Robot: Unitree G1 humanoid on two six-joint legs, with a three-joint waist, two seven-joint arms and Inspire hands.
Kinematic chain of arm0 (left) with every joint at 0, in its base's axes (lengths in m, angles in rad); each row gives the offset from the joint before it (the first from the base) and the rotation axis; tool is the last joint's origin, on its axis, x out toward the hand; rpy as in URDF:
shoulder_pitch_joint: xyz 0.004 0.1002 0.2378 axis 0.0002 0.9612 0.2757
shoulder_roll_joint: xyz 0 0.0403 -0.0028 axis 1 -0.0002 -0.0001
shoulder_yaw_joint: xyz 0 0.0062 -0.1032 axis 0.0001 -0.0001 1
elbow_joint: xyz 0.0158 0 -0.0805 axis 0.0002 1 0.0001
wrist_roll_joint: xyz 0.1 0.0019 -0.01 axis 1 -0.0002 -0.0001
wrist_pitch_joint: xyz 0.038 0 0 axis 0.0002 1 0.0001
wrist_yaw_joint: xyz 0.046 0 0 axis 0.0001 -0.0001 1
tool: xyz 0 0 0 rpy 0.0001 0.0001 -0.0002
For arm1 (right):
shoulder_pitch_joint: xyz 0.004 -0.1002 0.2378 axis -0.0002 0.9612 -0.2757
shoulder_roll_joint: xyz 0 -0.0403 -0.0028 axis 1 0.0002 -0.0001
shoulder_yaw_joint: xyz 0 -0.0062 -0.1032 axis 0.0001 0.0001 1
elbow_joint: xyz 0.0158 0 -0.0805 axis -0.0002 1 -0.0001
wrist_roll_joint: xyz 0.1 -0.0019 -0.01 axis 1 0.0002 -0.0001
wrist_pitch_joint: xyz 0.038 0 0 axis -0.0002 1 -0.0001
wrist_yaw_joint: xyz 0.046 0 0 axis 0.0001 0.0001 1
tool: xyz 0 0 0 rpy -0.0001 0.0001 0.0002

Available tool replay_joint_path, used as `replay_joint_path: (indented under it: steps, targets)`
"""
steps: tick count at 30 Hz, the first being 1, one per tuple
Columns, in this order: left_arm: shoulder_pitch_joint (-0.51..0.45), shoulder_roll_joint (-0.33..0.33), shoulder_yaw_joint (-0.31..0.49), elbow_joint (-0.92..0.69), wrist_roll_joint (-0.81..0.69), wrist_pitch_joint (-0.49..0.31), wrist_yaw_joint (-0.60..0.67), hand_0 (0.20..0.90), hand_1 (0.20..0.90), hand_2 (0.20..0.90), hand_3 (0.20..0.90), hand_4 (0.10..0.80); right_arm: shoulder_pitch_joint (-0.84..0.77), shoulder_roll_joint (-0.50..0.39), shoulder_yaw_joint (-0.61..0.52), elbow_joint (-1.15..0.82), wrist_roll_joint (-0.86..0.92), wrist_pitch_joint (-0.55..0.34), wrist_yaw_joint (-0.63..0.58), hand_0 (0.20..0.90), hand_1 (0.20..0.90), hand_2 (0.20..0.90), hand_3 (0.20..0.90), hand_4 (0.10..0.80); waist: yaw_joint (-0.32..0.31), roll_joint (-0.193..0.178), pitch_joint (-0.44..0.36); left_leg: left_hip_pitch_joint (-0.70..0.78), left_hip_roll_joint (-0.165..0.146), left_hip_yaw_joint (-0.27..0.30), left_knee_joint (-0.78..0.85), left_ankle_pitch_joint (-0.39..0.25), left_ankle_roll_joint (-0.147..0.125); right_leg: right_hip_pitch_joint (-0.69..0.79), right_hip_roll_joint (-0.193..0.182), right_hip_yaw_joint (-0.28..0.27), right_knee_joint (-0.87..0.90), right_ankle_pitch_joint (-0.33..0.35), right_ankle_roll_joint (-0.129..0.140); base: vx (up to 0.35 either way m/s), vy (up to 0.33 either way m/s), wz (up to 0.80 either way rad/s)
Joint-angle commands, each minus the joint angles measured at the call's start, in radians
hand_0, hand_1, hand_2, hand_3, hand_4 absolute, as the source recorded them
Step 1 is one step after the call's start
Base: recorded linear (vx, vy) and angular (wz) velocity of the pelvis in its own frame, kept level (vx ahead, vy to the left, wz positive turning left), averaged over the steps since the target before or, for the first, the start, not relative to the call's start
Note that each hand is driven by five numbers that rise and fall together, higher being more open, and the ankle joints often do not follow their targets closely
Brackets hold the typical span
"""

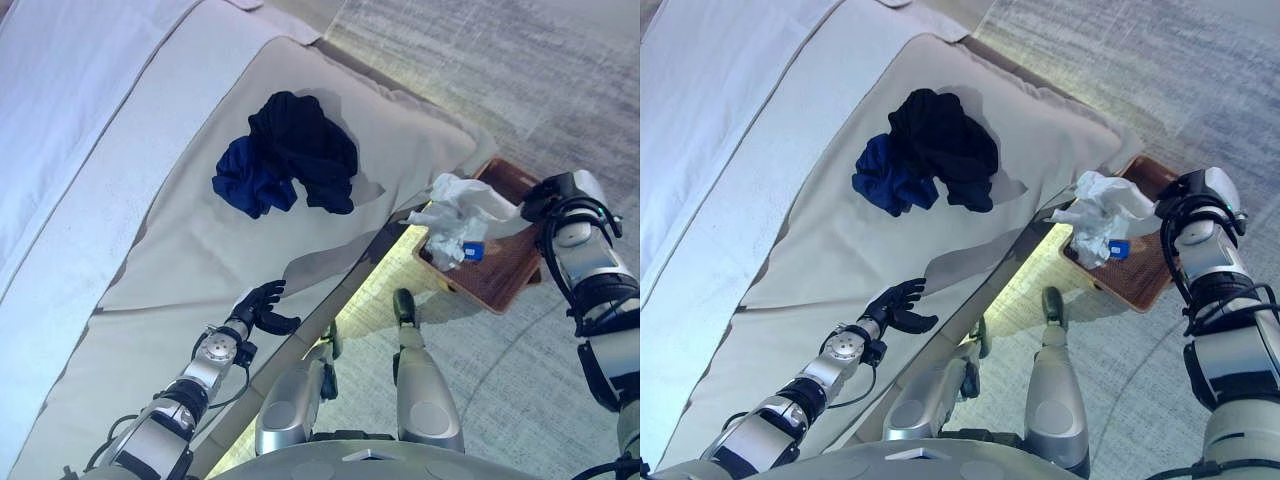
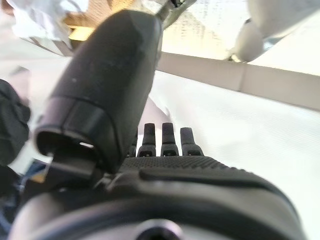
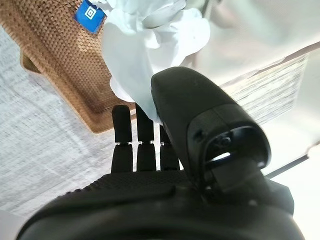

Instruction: Pick up the clothes from the bed and place them into the basket

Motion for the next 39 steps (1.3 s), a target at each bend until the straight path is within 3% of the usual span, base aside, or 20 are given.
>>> replay_joint_path:
  steps: [1, 8, 11, 13, 17, 21, 23, 24, 25, 31, 35, 39]
  targets:
    - [0.057, -0.001, -0.034, 0.01, -0.048, -0.035, 0.033, 0.9, 0.9, 0.9, 0.9, 0.8, -0.163, -0.053, 0.033, 0.037, 0.017, -0.07, -0.121, 0.9, 0.9, 0.9, 0.9, 0.8, 0.025, 0.006, -0.029, -0.077, -0.033, -0.084, 0.099, -0.086, 0.01, -0.091, -0.013, -0.044, 0.199, -0.142, -0.043, -0.016, 0.033, 0.18]
    - [0.105, -0.003, -0.031, -0.03, -0.084, -0.048, 0.024, 0.9, 0.9, 0.9, 0.9, 0.8, -0.189, -0.098, -0.007, 0.141, 0.089, -0.005, -0.186, 0.9, 0.9, 0.9, 0.9, 0.8, 0.019, 0.048, -0.026, -0.052, -0.028, -0.073, 0.01, -0.06, -0.004, -0.091, 0.002, -0.036, 0.132, -0.115, -0.037, 0.01, 0.062, 0.05]
    - [0.133, 0.002, -0.023, -0.057, -0.094, -0.055, 0.026, 0.9, 0.9, 0.9, 0.9, 0.8, -0.132, -0.119, -0.093, 0.098, 0.169, -0.05, -0.256, 0.9, 0.9, 0.9, 0.9, 0.8, 0.013, 0.04, -0.035, -0.026, -0.026, -0.068, -0.014, -0.063, -0.008, -0.063, 0.005, -0.037, 0.096, -0.102, -0.031, 0.066, 0.066, 0.04]
    - [0.155, 0.003, -0.009, -0.057, -0.096, -0.062, 0.025, 0.9, 0.9, 0.9, 0.9, 0.8, -0.082, -0.141, -0.16, 0.013, 0.174, -0.127, -0.333, 0.9, 0.9, 0.9, 0.9, 0.8, 0.005, 0.015, -0.05, -0.003, -0.025, -0.059, -0.022, -0.071, -0.009, -0.034, 0.009, -0.039, 0.062, -0.087, -0.023, 0.091, 0.047, 0.06]
    - [0.172, 0.009, 0.014, -0.057, -0.105, -0.05, 0.028, 0.9, 0.9, 0.9, 0.9, 0.8, 0.004, -0.158, -0.254, -0.184, 0.205, -0.151, -0.393, 0.9, 0.9, 0.9, 0.9, 0.8, -0.01, -0.029, -0.08, 0.028, -0.023, -0.038, -0.021, -0.092, -0.008, -0.01, 0.009, -0.042, 0.03, -0.066, -0.011, 0.057, 0.048, 0.1]
    - [0.167, 0.0, 0.067, 0.004, -0.066, -0.021, 0.026, 0.9, 0.9, 0.9, 0.9, 0.8, 0.147, -0.146, -0.35, -0.458, 0.135, -0.162, -0.345, 0.9, 0.9, 0.9, 0.9, 0.8, -0.023, -0.122, -0.124, 0.049, -0.021, -0.026, 0.03, -0.141, 0.003, 0.019, 0.014, -0.029, 0.036, -0.067, -0.009, 0.045, 0.009, 0.07]
    - [0.172, -0.003, 0.09, 0.026, -0.036, -0.01, 0.023, 0.9, 0.9, 0.9, 0.9, 0.8, 0.179, -0.145, -0.34, -0.527, 0.1, -0.16, -0.277, 0.9, 0.9, 0.9, 0.9, 0.8, -0.018, -0.164, -0.142, 0.055, -0.022, -0.024, 0.061, -0.163, 0.01, 0.036, 0.01, -0.025, 0.039, -0.067, -0.007, 0.05, -0.016, -0.04]
    - [0.172, -0.002, 0.09, 0.026, -0.035, -0.01, 0.023, 0.9, 0.9, 0.9, 0.9, 0.8, 0.18, -0.144, -0.341, -0.529, 0.099, -0.159, -0.276, 0.9, 0.9, 0.9, 0.9, 0.8, -0.018, -0.164, -0.142, 0.055, -0.022, -0.024, 0.063, -0.164, 0.01, 0.036, 0.01, -0.025, 0.039, -0.068, -0.007, 0.104, -0.011, -0.06]
    - [0.176, -0.005, 0.107, 0.043, 0.0, 0.011, 0.021, 0.9, 0.9, 0.9, 0.9, 0.8, 0.192, -0.136, -0.298, -0.571, 0.082, -0.159, -0.162, 0.9, 0.9, 0.9, 0.9, 0.8, -0.007, -0.206, -0.163, 0.065, -0.025, -0.027, 0.091, -0.183, 0.017, 0.056, 0.007, -0.022, 0.046, -0.07, -0.006, 0.101, 0.009, -0.06]
    - [0.16, -0.014, 0.106, 0.05, 0.025, 0.074, 0.025, 0.9, 0.9, 0.9, 0.9, 0.8, 0.161, -0.103, -0.14, -0.511, -0.042, -0.185, 0.11, 0.9, 0.9, 0.9, 0.9, 0.8, 0.038, -0.268, -0.218, 0.079, -0.044, -0.052, 0.154, -0.21, 0.043, 0.112, -0.014, -0.029, 0.073, -0.082, -0.001, 0.183, 0.11, 0.01]
    - [0.154, -0.021, 0.076, 0.068, 0.051, 0.081, 0.017, 0.9, 0.9, 0.9, 0.9, 0.8, 0.091, -0.054, -0.004, -0.42, -0.169, -0.197, 0.153, 0.9, 0.9, 0.9, 0.9, 0.8, 0.106, -0.288, -0.228, 0.094, -0.063, -0.101, 0.171, -0.218, 0.064, 0.146, -0.045, -0.065, 0.115, -0.095, 0.009, 0.224, 0.216, 0.25]
    - [0.153, 0.008, 0.05, 0.078, 0.072, 0.069, 0.001, 0.9, 0.9, 0.9, 0.9, 0.8, -0.004, -0.008, 0.079, -0.315, -0.211, -0.159, 0.07, 0.9, 0.9, 0.9, 0.9, 0.8, 0.183, -0.297, -0.182, 0.076, -0.087, -0.161, 0.203, -0.226, 0.088, 0.156, -0.075, -0.11, 0.156, -0.102, 0.025, 0.108, 0.14, 0.44]
